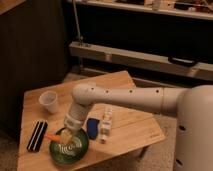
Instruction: Place the pepper in the ceramic bowl
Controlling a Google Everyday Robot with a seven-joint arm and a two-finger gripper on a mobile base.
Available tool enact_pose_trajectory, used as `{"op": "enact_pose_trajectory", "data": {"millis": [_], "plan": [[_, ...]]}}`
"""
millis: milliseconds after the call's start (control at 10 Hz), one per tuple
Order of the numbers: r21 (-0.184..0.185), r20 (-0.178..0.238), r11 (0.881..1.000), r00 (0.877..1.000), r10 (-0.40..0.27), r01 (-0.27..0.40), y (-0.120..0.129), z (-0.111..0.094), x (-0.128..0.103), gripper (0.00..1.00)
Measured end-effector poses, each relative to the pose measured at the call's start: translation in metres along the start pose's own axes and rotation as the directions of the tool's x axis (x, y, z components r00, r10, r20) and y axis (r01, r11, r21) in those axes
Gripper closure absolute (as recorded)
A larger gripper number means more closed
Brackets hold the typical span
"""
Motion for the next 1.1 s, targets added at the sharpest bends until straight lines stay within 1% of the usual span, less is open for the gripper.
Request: {"op": "enact_pose_trajectory", "data": {"millis": [100, 300, 400, 500, 700, 800, 900, 1100], "plan": [[0.001, 0.014, 1.0, 1.0, 0.009, -0.009, 0.003, 0.008, -0.003, 0.87], [0.0, 0.067, 0.999, 0.997, 0.034, -0.034, 0.009, 0.033, -0.011, 0.69], [-0.01, 0.082, 0.999, 0.995, 0.051, -0.051, 0.01, 0.039, -0.014, 0.58], [-0.018, 0.09, 0.997, 0.993, 0.077, -0.076, 0.012, 0.045, -0.019, 0.47], [-0.023, 0.071, 0.992, 0.99, 0.122, -0.12, 0.016, 0.049, -0.028, 0.28], [-0.03, 0.054, 0.989, 0.988, 0.144, -0.142, 0.018, 0.048, -0.033, 0.22], [-0.035, 0.039, 0.985, 0.985, 0.168, -0.166, 0.021, 0.046, -0.039, 0.2], [-0.036, 0.013, 0.978, 0.978, 0.207, -0.206, 0.025, 0.045, -0.046, 0.2]]}}
